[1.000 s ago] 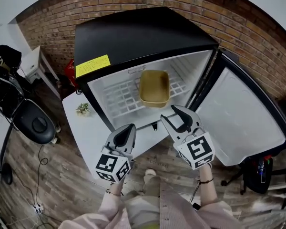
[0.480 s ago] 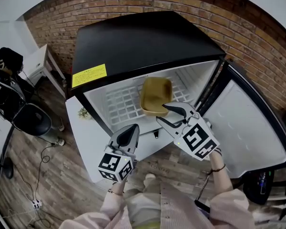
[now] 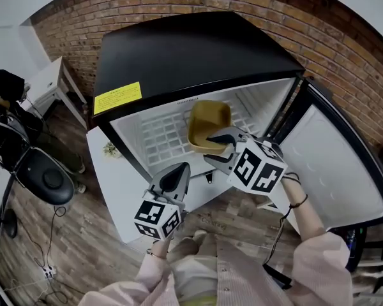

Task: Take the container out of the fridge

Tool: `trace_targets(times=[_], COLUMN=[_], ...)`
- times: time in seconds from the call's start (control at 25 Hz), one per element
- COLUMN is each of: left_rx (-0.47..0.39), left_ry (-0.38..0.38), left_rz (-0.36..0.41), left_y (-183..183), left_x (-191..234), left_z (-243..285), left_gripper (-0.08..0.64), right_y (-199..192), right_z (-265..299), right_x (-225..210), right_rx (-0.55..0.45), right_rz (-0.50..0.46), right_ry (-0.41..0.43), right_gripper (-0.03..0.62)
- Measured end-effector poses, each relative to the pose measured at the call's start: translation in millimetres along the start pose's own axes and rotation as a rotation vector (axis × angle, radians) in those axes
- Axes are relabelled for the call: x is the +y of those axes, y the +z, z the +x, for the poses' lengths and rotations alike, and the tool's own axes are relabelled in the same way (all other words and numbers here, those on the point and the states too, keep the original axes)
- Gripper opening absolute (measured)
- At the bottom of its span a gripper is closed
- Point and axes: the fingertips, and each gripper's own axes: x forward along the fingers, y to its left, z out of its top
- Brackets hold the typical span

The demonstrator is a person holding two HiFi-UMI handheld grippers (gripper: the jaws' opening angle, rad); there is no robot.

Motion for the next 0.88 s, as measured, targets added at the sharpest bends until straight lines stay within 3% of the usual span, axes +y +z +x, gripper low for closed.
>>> trace_targets(times=[0.36,0.64,0.88], left_rx=[0.013,0.021,0.023], left_ry=[-0.043,-0.064,-0.073], left_rz=[-0.012,-0.014,-0.017], left_y=[2.1,0.8,-0.4], left_x=[-0.3,1.0,3.4], left_z=[3.5,5.7,5.8], left_gripper=[-0.011,-0.011,-0.011], right_y=[-11.8,-15.3,-15.4], right_z=[15.1,19.1,19.0], right_x=[4.2,1.9,3.0], right_rx=[0.138,0.188,0.198], right_rz=[-0.036,-0.102,-0.128], right_ry=[0.056,0.04,0.051], right_gripper=[0.153,0.035,0.029])
